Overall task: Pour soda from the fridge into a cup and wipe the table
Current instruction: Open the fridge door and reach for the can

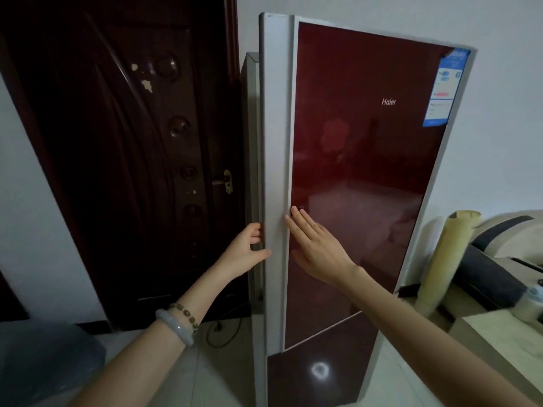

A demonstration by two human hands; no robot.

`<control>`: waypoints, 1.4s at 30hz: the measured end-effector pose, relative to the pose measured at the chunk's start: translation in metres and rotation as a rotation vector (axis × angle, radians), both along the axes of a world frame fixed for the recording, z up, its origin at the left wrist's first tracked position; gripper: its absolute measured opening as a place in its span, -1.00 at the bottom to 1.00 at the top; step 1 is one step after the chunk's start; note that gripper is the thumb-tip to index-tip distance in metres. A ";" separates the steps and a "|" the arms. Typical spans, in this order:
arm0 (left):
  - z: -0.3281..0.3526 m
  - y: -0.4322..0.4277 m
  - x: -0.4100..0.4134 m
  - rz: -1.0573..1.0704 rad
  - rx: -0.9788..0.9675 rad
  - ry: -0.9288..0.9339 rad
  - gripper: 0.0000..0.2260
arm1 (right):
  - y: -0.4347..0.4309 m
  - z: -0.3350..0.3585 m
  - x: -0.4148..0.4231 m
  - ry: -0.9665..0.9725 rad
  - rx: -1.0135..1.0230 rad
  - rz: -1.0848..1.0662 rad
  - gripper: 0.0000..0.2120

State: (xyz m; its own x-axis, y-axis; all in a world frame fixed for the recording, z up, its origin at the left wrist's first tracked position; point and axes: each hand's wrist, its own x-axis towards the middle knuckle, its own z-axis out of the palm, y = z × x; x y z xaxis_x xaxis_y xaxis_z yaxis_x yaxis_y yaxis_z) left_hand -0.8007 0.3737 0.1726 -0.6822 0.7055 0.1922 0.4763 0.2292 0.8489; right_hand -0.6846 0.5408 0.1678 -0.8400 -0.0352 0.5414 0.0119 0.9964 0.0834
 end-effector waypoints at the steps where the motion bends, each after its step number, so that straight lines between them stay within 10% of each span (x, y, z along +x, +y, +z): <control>1: -0.001 -0.002 0.008 -0.026 0.002 0.001 -0.36 | -0.003 -0.003 0.008 0.012 -0.023 -0.001 -0.31; 19: -0.003 -0.019 0.163 -0.355 0.157 -0.192 -0.49 | -0.069 -0.047 0.133 0.355 -0.183 -0.304 -0.14; 42: -0.044 0.068 0.273 -0.345 0.108 0.532 -0.39 | 0.006 -0.046 0.320 0.029 0.612 -0.539 -0.25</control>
